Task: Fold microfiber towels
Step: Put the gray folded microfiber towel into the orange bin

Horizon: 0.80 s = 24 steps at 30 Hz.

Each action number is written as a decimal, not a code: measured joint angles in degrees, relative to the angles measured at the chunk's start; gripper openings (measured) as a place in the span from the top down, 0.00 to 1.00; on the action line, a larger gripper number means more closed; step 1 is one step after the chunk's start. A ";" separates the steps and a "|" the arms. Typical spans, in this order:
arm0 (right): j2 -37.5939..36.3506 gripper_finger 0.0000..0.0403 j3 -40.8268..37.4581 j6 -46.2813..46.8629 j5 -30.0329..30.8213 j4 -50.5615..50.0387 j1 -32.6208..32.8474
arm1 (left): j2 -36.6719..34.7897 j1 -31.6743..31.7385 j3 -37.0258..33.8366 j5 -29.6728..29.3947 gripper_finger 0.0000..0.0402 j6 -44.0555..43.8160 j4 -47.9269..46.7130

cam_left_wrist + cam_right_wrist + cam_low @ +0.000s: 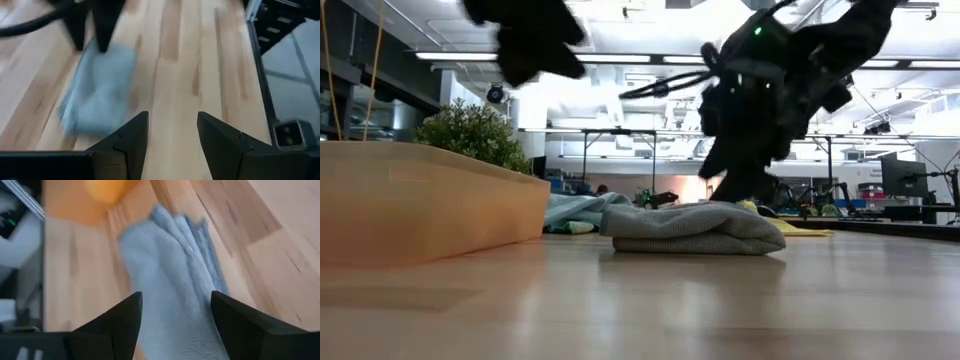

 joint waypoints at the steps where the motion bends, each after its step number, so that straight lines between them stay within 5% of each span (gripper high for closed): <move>1: 0.84 0.43 0.18 -0.92 -0.14 -0.47 0.01 | -1.60 -0.86 -1.40 -1.47 0.60 -2.25 1.23; 7: 6.08 0.43 2.02 -2.73 -3.98 -1.95 0.90 | -6.02 -3.93 -5.74 -9.34 0.60 -11.34 6.82; 15: 5.22 0.43 1.43 5.75 -3.15 -3.26 7.23 | -4.66 -5.02 -5.96 -9.66 0.60 -13.50 4.13; 24: 5.69 0.43 1.43 33.16 15.30 3.16 17.77 | -4.18 -3.12 -6.18 -8.94 0.60 -10.41 0.60</move>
